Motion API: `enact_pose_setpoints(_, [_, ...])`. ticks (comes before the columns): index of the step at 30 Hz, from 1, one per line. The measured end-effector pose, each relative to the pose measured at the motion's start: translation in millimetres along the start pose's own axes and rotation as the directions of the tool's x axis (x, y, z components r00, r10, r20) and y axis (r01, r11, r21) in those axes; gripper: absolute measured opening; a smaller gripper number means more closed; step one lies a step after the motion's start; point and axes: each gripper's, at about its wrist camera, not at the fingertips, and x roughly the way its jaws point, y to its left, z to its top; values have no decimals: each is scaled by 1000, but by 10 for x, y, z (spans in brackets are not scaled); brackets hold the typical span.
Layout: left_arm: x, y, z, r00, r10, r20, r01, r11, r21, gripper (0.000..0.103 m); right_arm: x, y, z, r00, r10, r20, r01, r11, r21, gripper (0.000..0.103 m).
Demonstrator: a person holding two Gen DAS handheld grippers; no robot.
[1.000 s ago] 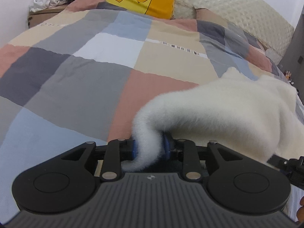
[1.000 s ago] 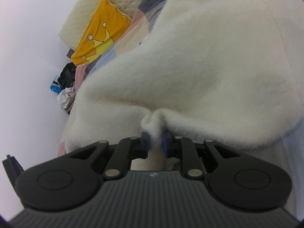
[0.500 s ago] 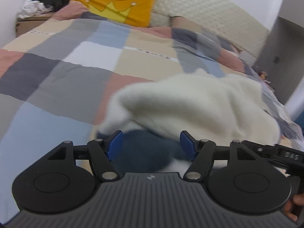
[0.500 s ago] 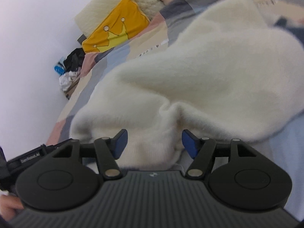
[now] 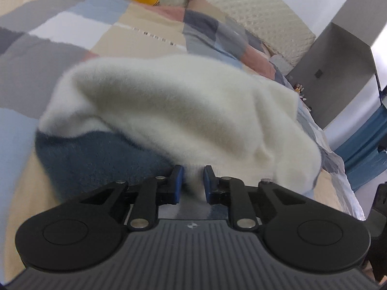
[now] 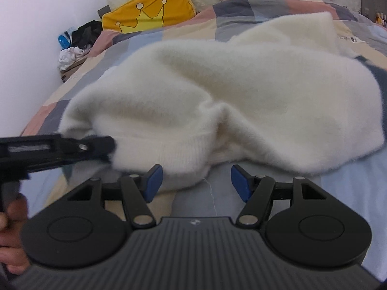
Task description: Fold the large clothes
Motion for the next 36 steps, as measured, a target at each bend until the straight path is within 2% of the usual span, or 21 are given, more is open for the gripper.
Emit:
enact_pose_setpoints(3, [50, 45, 29, 1000, -15, 5, 15, 999, -32, 22, 55, 6, 16, 1000, -6, 1, 6, 1000, -5, 65])
enact_pose_setpoints(6, [65, 87, 35, 1000, -24, 6, 24, 999, -49, 21, 45, 98, 24, 1000, -19, 7, 19, 996, -86, 65])
enact_pose_setpoints(8, [75, 98, 52, 1000, -26, 6, 27, 998, -53, 21, 49, 116, 9, 1000, -27, -12, 26, 995, -100, 65])
enact_pose_setpoints(10, [89, 99, 73, 1000, -20, 8, 21, 999, -45, 20, 88, 83, -22, 997, -43, -57, 38, 996, -86, 65])
enact_pose_setpoints(13, [112, 109, 112, 1000, -11, 20, 12, 999, -43, 19, 74, -4, -34, 998, -40, -52, 39, 999, -20, 65])
enact_pose_setpoints(16, [111, 124, 124, 999, -14, 33, 15, 999, -47, 19, 49, -89, 3, 1000, -16, -21, 17, 998, 56, 65])
enact_pose_setpoints(18, [108, 128, 123, 999, -18, 33, 19, 999, -50, 19, 47, -99, 12, 1000, -29, 10, 28, 997, 77, 65])
enact_pose_setpoints(21, [88, 114, 134, 999, -22, 35, 24, 999, -45, 20, 5, -125, 28, 995, -25, 94, 9, 987, 160, 65])
enact_pose_setpoints(23, [38, 59, 149, 999, -10, 51, 10, 1000, -11, 20, -33, -118, 26, 991, -11, 137, -14, 984, 179, 65])
enact_pose_setpoints(25, [-56, -27, 168, 996, -9, 88, 5, 999, 44, 21, -66, -113, 33, 983, -34, 182, 3, 986, 166, 65])
enact_pose_setpoints(28, [-150, -126, 181, 994, -38, 106, 29, 995, 90, 21, -68, -193, 120, 976, -24, 218, -20, 980, 198, 66])
enact_pose_setpoints(29, [-160, -166, 164, 993, -45, 106, 33, 993, 109, 23, -71, -225, 152, 974, -18, 227, -31, 977, 211, 66])
enact_pose_setpoints(31, [-156, -268, 120, 994, -35, 106, 18, 987, 161, 36, -78, -259, 201, 970, -13, 244, -44, 973, 226, 66])
enact_pose_setpoints(33, [-166, -383, 51, 990, -22, 140, -11, 974, 228, 39, -84, -299, 247, 969, -1, 248, -63, 966, 252, 66])
enact_pose_setpoints(35, [-185, -501, -5, 985, -16, 172, -35, 957, 289, 50, -55, -366, 259, 970, 25, 243, -99, 949, 299, 66])
enact_pose_setpoints(36, [-185, -574, -36, 985, -27, 173, -32, 945, 326, 59, -39, -399, 257, 971, 34, 238, -112, 941, 321, 66])
